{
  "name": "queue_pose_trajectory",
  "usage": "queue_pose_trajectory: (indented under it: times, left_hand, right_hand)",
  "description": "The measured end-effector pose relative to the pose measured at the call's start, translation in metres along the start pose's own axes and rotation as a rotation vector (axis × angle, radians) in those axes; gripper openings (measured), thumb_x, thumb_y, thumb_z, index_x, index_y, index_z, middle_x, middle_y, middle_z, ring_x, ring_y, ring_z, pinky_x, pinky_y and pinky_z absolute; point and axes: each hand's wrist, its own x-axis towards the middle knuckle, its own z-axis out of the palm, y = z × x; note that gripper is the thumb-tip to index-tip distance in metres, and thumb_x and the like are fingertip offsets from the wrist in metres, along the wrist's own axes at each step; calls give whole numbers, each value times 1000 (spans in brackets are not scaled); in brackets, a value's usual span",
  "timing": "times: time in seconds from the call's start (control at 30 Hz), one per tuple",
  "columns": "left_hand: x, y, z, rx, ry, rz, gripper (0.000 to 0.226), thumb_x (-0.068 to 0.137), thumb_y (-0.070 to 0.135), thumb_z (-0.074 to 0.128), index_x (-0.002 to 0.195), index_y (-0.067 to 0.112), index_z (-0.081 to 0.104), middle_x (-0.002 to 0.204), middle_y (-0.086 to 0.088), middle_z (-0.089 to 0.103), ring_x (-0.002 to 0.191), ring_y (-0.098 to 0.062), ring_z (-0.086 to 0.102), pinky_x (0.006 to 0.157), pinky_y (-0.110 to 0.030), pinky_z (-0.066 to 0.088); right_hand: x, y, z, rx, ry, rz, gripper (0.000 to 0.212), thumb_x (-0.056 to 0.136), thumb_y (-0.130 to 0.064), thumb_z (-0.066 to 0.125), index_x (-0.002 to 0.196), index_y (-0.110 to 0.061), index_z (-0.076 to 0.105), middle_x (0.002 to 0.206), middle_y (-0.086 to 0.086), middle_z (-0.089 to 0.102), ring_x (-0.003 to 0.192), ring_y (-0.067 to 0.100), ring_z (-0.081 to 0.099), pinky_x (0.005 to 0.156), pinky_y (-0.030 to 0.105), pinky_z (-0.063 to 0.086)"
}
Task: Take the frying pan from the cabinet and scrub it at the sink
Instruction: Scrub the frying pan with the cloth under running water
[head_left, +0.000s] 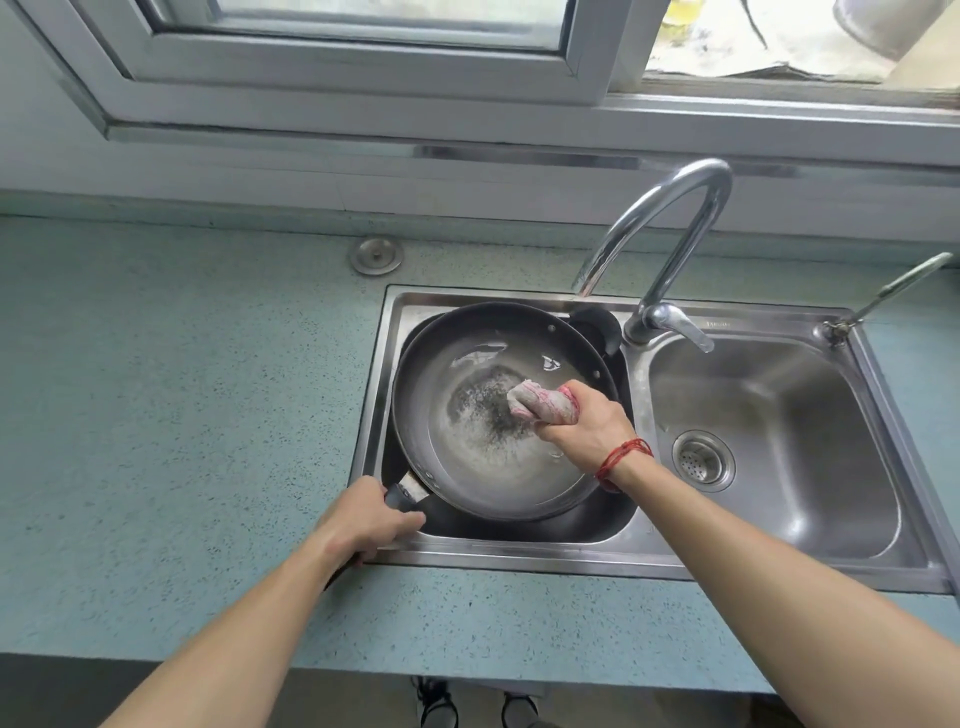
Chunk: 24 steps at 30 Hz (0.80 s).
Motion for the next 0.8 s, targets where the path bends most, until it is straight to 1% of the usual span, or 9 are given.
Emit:
queue_pose_trajectory:
  times: [0.1,0.17,0.23,0.27,0.4,0.53,0.63,0.7,0.8]
  left_hand:
    - [-3,-2,3,-39,51,16,45,66,57,68,66,17,47,47,0,48,38,-20,46,43,-26,40]
    - [-6,-2,8,-37,96,12,50,73,65,61,64,18,47,44,3,49,38,-18,48,48,-27,44]
    - [-8,-4,13,2,161,26,51,78,65,58,62,18,47,45,5,51,41,-16,51,53,-28,47]
    - [-9,-5,16,14,187,32,52,80,66,57,62,18,45,48,5,51,42,-16,50,53,-28,46]
    - [-14,-8,17,7,237,52,53,83,61,59,58,20,38,47,7,44,43,-15,44,49,-26,39]
    - [-18,-11,11,36,272,27,53,84,63,56,57,20,42,50,5,51,45,-18,51,52,-27,46]
    - [-20,-13,10,34,302,41,53,84,64,55,56,20,43,50,4,53,47,-19,53,53,-30,51]
    - [-22,-13,10,42,327,54,54,85,62,55,55,20,42,49,6,51,46,-17,52,51,-29,48]
    - [-27,-10,9,104,387,61,56,88,63,52,57,17,45,53,6,56,52,-16,55,52,-27,40]
  right_hand:
    - [-2,-1,0,6,10,0,27,71,-36,76,89,-24,59,85,-2,67,80,21,62,67,30,45]
    - [-5,-1,0,14,5,-1,27,72,-36,76,89,-24,59,84,-3,67,79,19,62,66,30,45]
    - [-7,-1,0,16,2,-4,26,73,-36,76,88,-25,58,83,-4,66,78,18,60,65,29,42]
    - [-8,-1,-1,23,5,-3,25,73,-35,76,89,-25,59,83,-4,66,78,18,60,65,29,41]
    - [-10,-1,-3,54,24,12,24,73,-34,75,91,-25,61,82,-5,65,79,18,60,67,28,43]
    - [-11,0,-2,64,24,22,26,72,-33,75,92,-22,62,83,-3,67,79,19,62,68,30,47]
    - [-11,-1,1,72,19,28,29,71,-33,75,95,-22,63,86,-2,68,82,21,64,75,33,53]
    - [-11,-1,2,89,20,30,28,71,-33,76,94,-24,63,84,-4,68,81,20,64,75,33,54]
    - [-11,-1,2,82,32,18,26,73,-34,76,92,-23,62,81,-4,66,80,21,62,72,31,50]
